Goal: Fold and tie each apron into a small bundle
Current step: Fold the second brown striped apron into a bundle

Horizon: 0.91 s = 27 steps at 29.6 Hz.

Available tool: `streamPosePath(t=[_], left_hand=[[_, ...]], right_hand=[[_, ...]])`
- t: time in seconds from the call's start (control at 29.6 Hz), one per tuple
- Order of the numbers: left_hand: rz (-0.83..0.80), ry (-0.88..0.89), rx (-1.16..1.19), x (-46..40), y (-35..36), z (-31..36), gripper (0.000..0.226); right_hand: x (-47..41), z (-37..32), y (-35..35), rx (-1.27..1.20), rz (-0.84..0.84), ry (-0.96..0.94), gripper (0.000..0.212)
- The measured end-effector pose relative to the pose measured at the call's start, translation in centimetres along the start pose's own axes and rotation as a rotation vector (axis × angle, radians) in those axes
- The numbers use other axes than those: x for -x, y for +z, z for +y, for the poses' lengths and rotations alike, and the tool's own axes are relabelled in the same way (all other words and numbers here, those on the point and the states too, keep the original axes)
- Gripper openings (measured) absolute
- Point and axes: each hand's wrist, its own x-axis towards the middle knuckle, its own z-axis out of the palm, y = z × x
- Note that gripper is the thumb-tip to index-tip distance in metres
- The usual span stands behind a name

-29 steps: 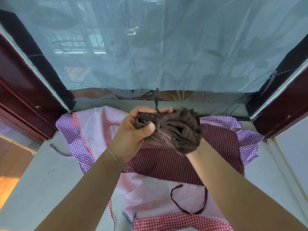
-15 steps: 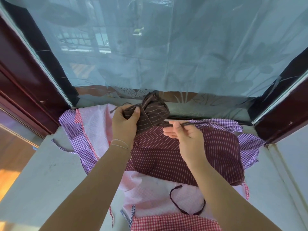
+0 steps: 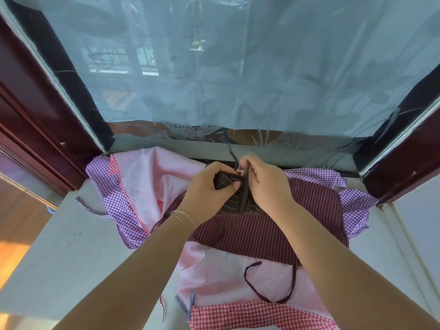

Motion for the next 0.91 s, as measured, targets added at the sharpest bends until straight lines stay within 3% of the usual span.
streamPosePath(t=[0.07, 0.14, 0.2, 0.27, 0.37, 0.54, 0.78, 0.91], left_hand=[[-0.087, -0.112, 0.270, 0.4, -0.6, 0.4, 0.014], [-0.201, -0.265, 0.597, 0.8, -1.0, 0.7, 0.029], [-0.241, -0.388, 0.795, 0.5, -1.4, 0.3, 0.042], [-0.292, -0.431, 0.904, 0.0, -1.7, -0.4, 0.031], [-0.432, -0.425, 0.923, -0.1, -1.7, -1.0, 0.022], [-0.468, -0.408, 0.887, 0.6, -2.0, -1.8, 0.020], [-0.502, -0.383, 0.801, 0.2, -3.1, -2.1, 0.013], [-0.503, -0.451, 0.835, 0.0, -3.4, -2.7, 0.019]], right_hand=[[0.5, 0.2, 0.3, -0.076, -0.014, 0.042, 0.011], [1.0, 0.2, 0.5, -0.236, 0.004, 0.063, 0.009], [1.3, -0.1, 0.4, -0.312, 0.075, -0.035, 0.008], [1.5, -0.6, 0.6, -0.304, 0.134, -0.165, 0.006], [1.7, -1.0, 1.3, -0.242, 0.224, -0.280, 0.010], [2.0, -1.1, 1.6, -0.268, 0.030, -0.260, 0.025], [0.4, -2.8, 1.5, -0.375, -0.303, -0.064, 0.026], [-1.2, -3.6, 1.6, -0.436, -0.538, 0.209, 0.031]])
